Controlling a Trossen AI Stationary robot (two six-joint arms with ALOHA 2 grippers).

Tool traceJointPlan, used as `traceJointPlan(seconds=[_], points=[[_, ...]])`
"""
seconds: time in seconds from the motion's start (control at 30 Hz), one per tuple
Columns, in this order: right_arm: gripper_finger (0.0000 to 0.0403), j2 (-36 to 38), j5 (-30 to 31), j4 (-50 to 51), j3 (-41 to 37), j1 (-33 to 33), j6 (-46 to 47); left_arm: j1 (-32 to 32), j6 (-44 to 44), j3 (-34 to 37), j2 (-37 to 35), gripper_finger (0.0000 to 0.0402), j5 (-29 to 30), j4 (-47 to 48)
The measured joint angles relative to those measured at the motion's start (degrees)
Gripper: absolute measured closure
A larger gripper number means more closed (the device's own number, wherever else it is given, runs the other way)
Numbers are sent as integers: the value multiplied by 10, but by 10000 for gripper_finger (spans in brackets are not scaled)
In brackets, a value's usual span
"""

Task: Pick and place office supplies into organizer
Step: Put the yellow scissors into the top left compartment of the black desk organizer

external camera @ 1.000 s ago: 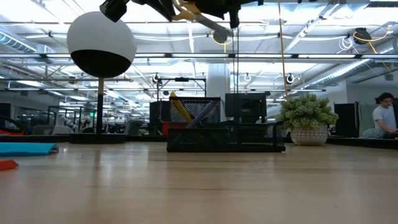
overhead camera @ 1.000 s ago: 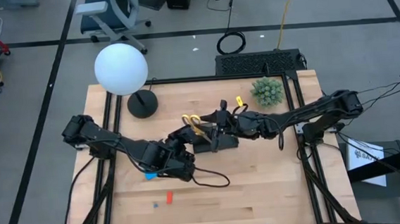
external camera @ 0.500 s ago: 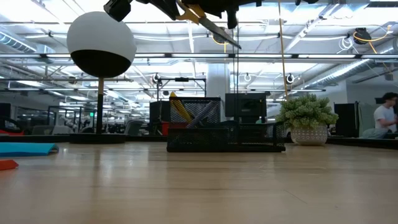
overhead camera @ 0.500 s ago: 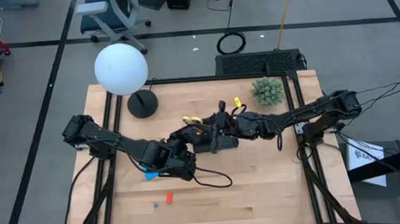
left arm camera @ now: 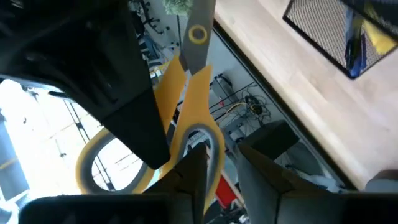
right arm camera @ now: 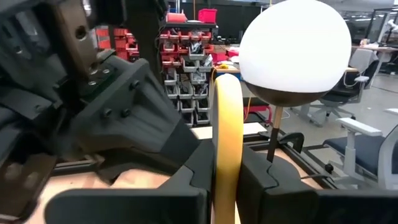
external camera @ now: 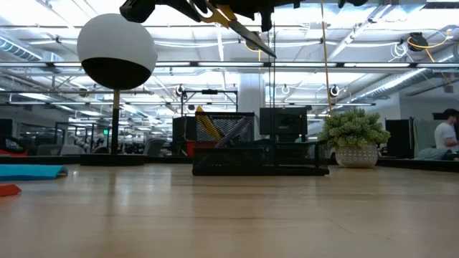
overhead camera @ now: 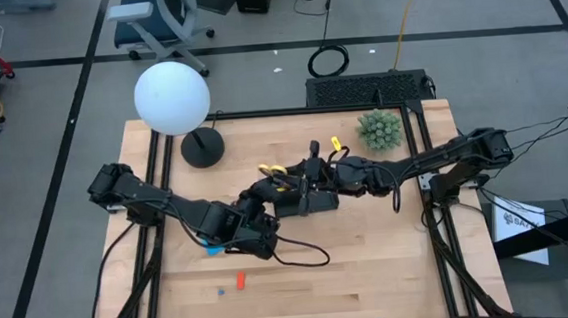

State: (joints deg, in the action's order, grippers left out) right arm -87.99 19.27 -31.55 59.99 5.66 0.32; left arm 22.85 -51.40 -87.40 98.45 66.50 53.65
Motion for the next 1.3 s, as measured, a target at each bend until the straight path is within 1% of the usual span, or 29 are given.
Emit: traceJointPlan(seconds=[0.2,0.3,0.4,0.47,0.6,0.73,0.87,1.0,1.1,1.17,1.3], points=[[377,0,0,0,0,-16,-6,19,85,0,0,296,-1,8],[377,0,0,-32,-15,-20,-19,32,157,0,-15,295,-17,33],[377,2,-1,-92,-44,-23,-34,33,236,0,-37,294,-62,39],[377,3,-9,-150,-72,-26,-42,33,285,0,-54,294,-88,43],[377,3,-60,-289,-137,-35,-56,34,361,0,-97,294,-100,48],[377,3,-104,-398,-191,-47,-71,33,403,16,-144,293,-114,35],[377,3,-133,-458,-218,-60,-75,26,410,69,-207,293,-127,-24],[377,-1,-174,-474,-223,-75,-75,11,395,152,-283,293,-156,-134],[377,-1,-182,-475,-223,-83,-75,-5,367,225,-345,293,-186,-246],[377,-7,-185,-482,-223,-87,-75,-16,348,276,-385,293,-216,-323],[377,-34,-198,-521,-222,-103,-55,-43,309,371,-453,293,-267,-473]])
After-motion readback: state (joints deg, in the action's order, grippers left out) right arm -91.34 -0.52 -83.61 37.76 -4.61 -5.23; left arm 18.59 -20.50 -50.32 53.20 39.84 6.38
